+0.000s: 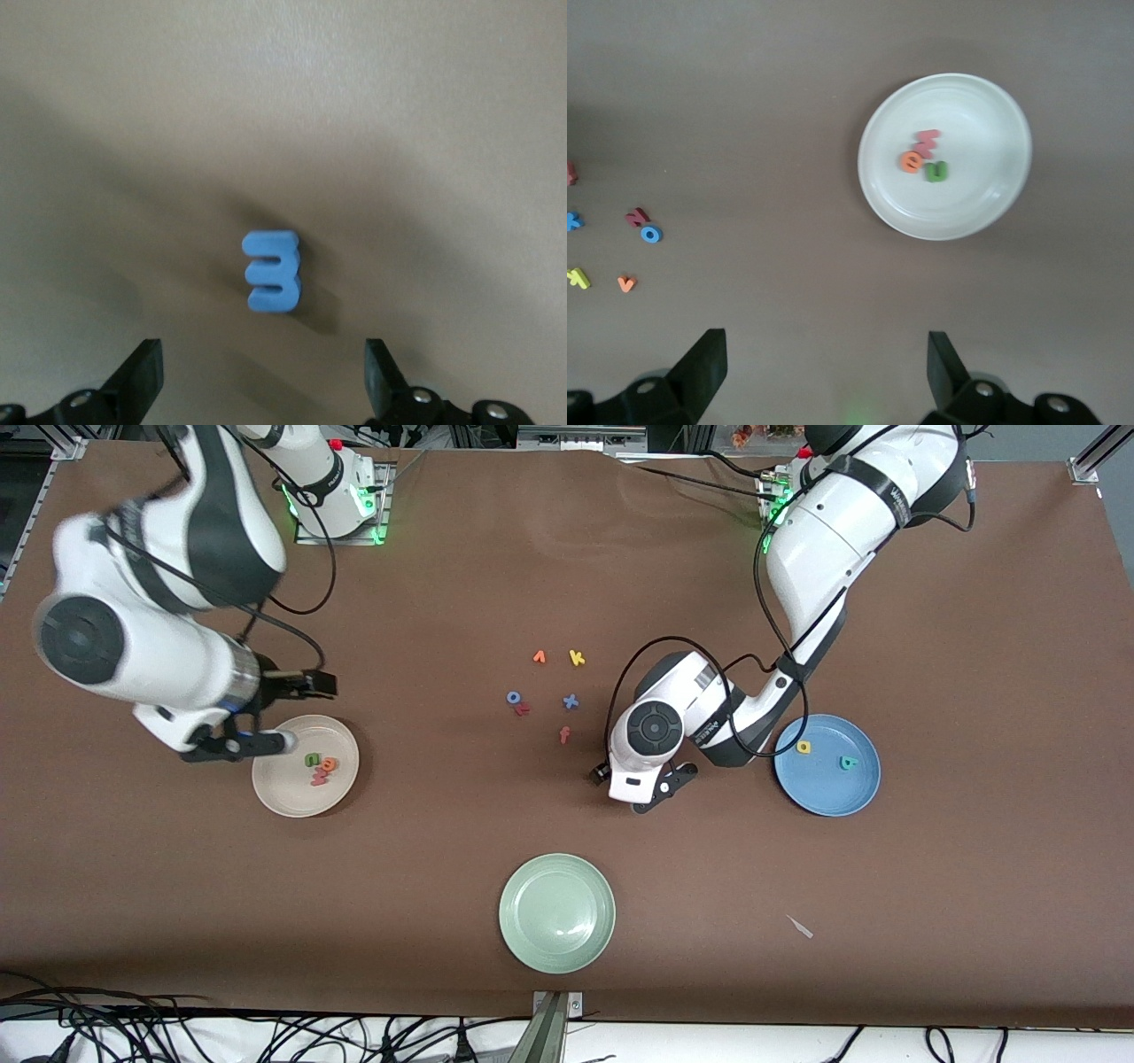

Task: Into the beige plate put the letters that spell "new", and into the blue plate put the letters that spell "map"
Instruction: 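Grasp the blue 3 with the left gripper while the right gripper retracts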

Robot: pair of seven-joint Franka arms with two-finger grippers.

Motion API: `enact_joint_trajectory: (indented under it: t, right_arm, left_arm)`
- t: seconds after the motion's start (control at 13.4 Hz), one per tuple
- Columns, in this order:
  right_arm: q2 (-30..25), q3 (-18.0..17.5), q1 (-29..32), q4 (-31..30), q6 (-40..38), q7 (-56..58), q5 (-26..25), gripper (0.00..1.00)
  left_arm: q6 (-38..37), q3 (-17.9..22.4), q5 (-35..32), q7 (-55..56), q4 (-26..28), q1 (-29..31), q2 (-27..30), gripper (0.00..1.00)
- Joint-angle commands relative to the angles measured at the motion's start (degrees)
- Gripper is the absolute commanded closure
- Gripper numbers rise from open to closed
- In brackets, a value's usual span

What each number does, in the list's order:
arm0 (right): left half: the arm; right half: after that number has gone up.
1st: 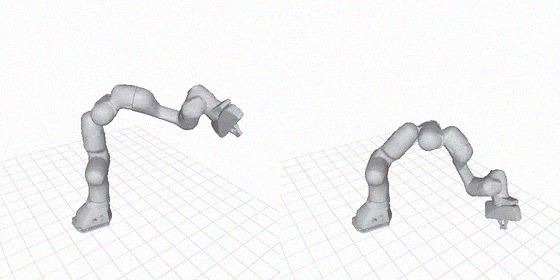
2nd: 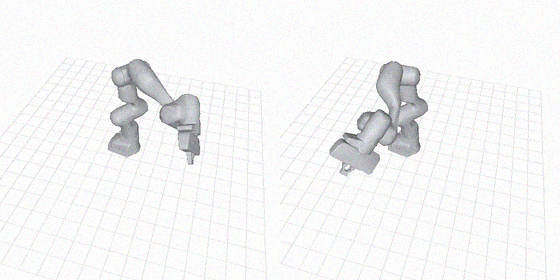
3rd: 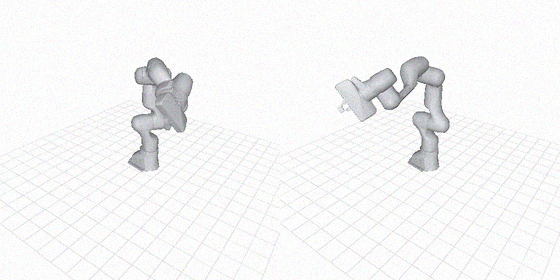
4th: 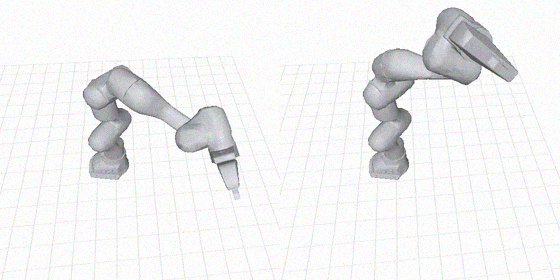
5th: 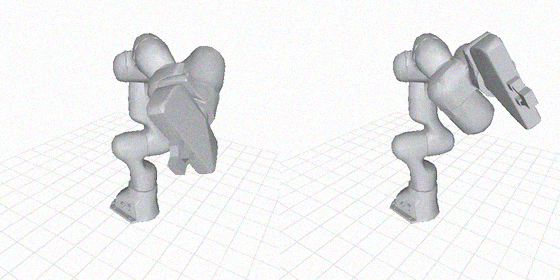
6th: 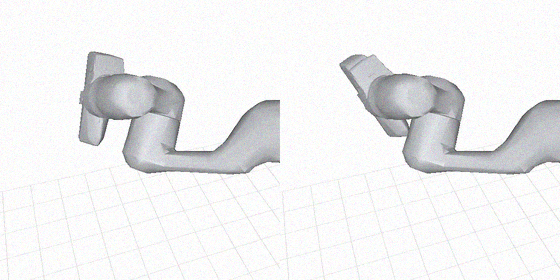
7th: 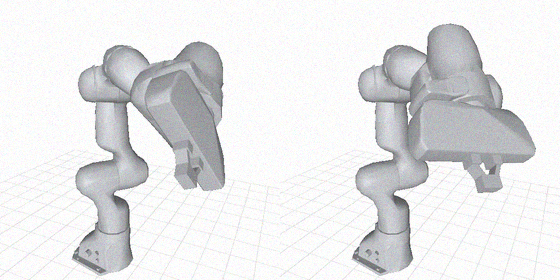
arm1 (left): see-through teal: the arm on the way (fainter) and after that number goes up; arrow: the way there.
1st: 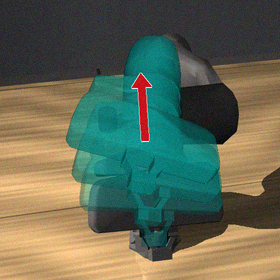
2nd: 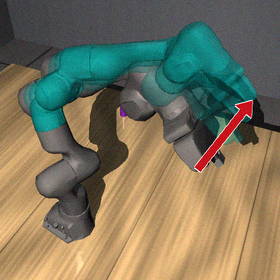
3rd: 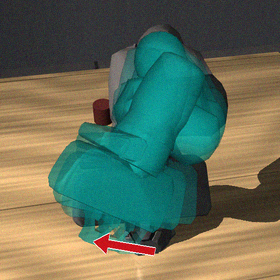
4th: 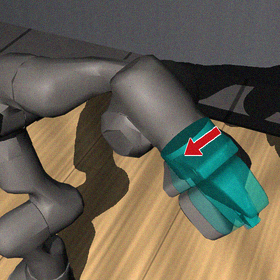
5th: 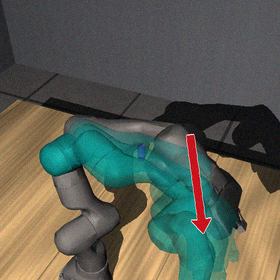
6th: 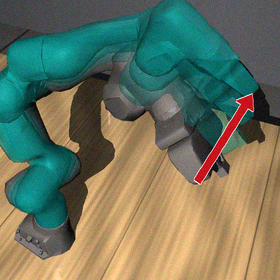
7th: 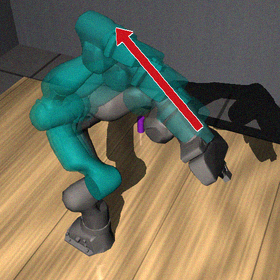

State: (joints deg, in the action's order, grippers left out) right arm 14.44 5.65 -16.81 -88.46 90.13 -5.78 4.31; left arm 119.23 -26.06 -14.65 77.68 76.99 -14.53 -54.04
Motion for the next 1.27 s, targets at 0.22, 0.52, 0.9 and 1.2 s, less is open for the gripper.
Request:
enact_joint_trajectory:
  t: [0.22,0.52,0.9,1.2]
  right_arm:
    - [-12.1,-4.4,8.8,-3.2,-4.9,0.8,-2.4,0.0]
    - [-14.2,-2.1,11.0,-5.8,-4.8,4.7,-3.0,0.0]
    - [-15.5,-2.1,12.1,-8.4,-2.9,5.2,-4.9,0.0]
    - [-14.0,-2.2,11.9,-8.2,-2.8,5.4,-4.8,0.0]
  left_arm:
    - [3.7,2.2,-0.7,-0.1,-1.4,-0.5,-0.9,0.03]
    - [4.3,2.2,-1.3,-0.1,-1.2,-0.5,-1.2,0.48]
    - [4.3,2.2,-1.9,-0.1,-0.6,-0.5,-1.9,0.51]
    - [3.1,2.2,-3.1,-1.6,-0.4,-0.2,-1.2,0.88]
